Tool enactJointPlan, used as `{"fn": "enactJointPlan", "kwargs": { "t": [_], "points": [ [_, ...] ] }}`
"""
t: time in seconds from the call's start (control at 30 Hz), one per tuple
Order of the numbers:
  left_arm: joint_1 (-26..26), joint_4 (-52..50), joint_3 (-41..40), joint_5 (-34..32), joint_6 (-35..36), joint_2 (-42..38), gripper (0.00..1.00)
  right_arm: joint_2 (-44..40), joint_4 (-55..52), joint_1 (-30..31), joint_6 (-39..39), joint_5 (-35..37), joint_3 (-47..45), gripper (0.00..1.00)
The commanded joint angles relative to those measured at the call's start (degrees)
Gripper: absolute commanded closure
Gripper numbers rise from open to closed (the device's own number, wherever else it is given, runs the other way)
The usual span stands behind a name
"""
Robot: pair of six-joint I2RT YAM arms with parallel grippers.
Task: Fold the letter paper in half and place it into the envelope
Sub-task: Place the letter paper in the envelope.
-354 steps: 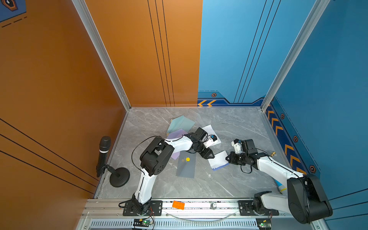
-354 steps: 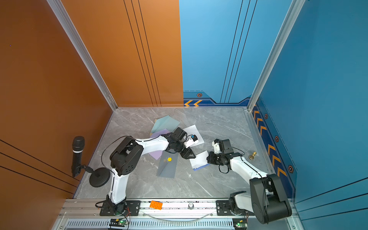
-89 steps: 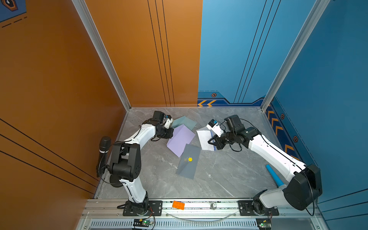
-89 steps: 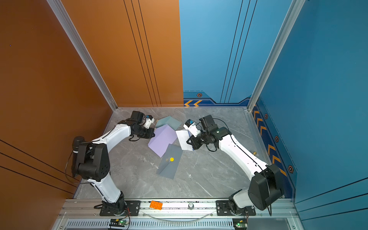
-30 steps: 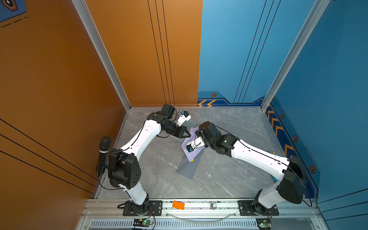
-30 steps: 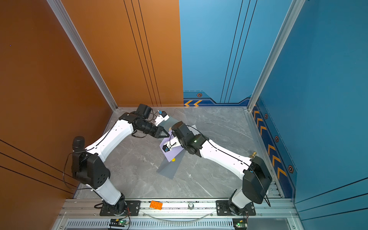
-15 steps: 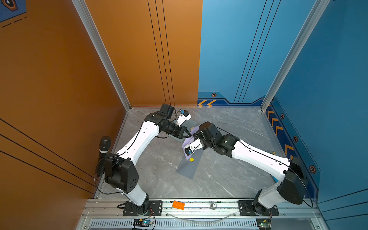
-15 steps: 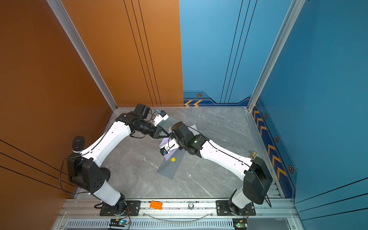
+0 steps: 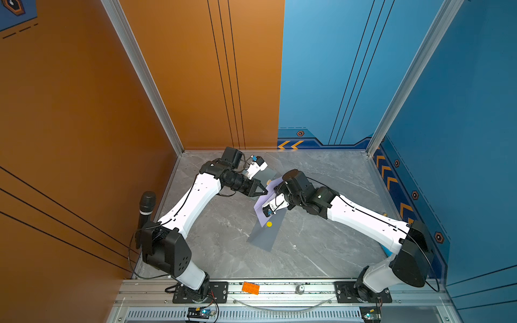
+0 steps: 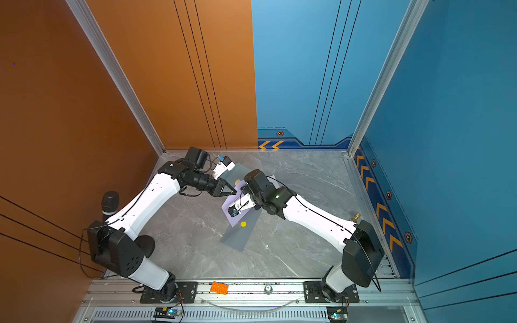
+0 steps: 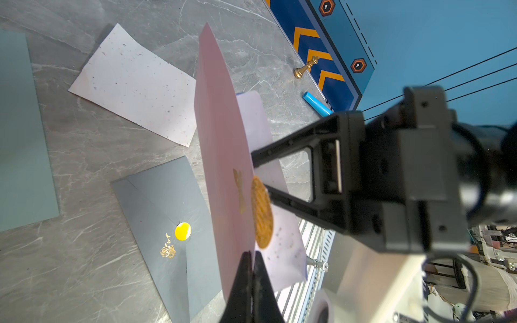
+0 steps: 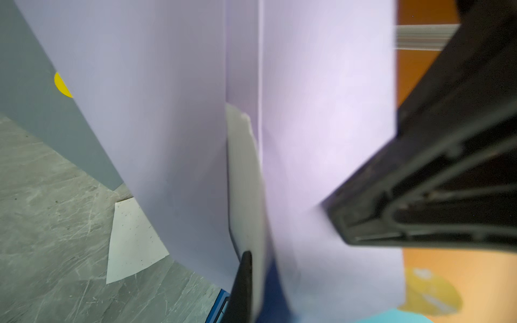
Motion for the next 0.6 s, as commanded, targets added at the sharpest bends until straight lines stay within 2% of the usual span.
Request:
{"fn": "enactJointPlan", "kwargs": {
  "t": [0.0,0.33,0.57],
  "points": [
    [-0.8,-1.2,-1.4,0.8,0.0,-2.0,1.00,-1.7,-2.4,-1.1,1.9,-0.7,0.6,1.00],
    [-3.1,-1.1,-1.7,-0.7,-0.7,-2.4,1.00,-2.0,-4.4,-0.8,6.9,-7.8,2.0,1.00],
    [-3.4,-1.1,-1.7,-1.7,-1.0,-3.2,1.00,-1.7,-4.1,0.0,9.4,-10.1,1.2,1.00]
  ]
}}
